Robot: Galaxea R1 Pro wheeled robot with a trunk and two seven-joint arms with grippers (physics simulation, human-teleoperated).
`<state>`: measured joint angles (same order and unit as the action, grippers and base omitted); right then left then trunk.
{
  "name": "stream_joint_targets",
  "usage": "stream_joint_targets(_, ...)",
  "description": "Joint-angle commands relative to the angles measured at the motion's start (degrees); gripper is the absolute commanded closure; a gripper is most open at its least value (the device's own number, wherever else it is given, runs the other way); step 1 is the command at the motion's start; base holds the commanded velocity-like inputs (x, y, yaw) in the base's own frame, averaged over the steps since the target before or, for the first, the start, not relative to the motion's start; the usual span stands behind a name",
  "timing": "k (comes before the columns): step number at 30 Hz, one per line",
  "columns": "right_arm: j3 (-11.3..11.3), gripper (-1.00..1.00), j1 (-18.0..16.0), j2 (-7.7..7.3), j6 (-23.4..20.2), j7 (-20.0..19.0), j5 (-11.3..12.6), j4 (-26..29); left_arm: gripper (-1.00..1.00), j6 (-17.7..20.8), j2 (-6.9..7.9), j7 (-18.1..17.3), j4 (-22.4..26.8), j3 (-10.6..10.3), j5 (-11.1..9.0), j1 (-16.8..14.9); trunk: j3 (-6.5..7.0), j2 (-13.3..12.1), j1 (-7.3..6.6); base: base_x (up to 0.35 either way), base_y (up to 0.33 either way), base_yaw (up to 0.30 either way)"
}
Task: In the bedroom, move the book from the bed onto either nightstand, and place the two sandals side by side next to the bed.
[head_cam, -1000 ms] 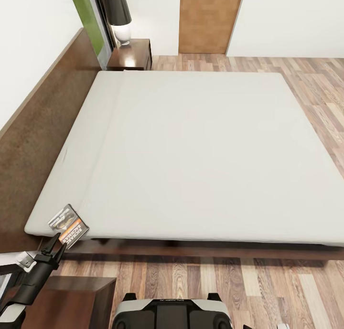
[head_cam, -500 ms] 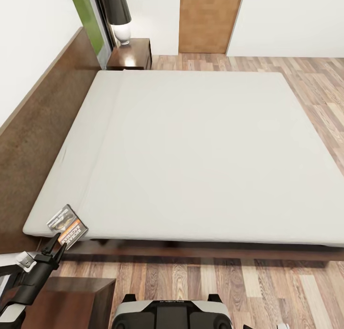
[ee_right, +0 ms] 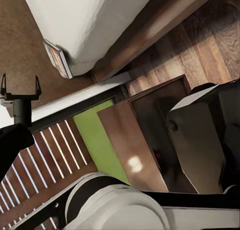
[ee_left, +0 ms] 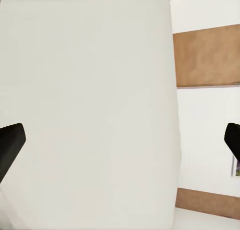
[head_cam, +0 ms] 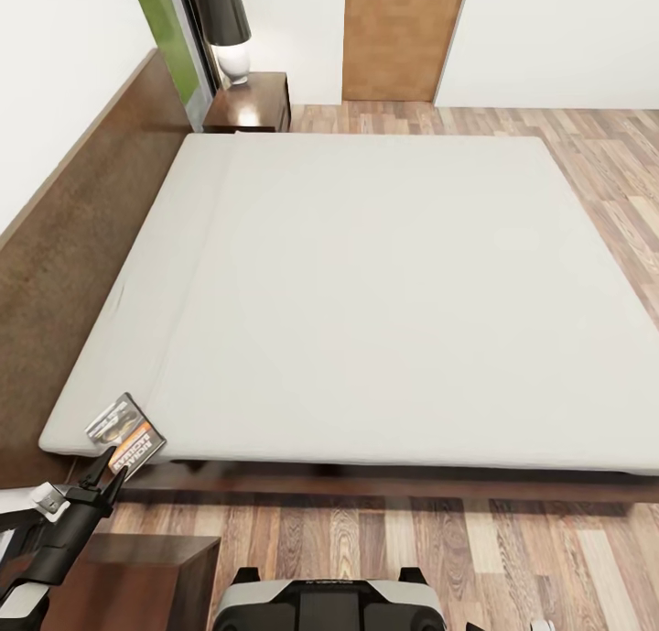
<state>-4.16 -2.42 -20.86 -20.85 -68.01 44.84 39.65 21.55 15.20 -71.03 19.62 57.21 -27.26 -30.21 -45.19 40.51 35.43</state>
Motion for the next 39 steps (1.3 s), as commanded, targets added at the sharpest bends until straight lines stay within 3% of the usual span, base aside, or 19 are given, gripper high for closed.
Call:
stream_joint_targets(1, -0.3, -1.00, 0.0, -0.07, -0.6, 0.0, 0.6, 0.0, -1.00, 0.6, 0.01, -0.2, 0.0, 0.1, -0.1, 0.0, -0.22, 0.5, 0.24, 0.000, 0.000, 0.000)
stream_joint_targets(3, -0.3, -1.00, 0.0, -0.08, -0.5, 0.0, 0.6, 0.0, -1.00, 0.6, 0.01, -0.2, 0.0, 0.1, -0.2, 0.0, -0.58, 1.3, 0.68, 0.000, 0.000, 0.000)
stream_joint_targets(39, -0.3, -1.00, 0.0, -0.06, -0.5, 0.0, 0.6, 0.0, -1.00, 0.6, 0.01, -0.2, 0.0, 0.1, -0.2, 0.0, -0.59, 1.3, 0.68, 0.000, 0.000, 0.020)
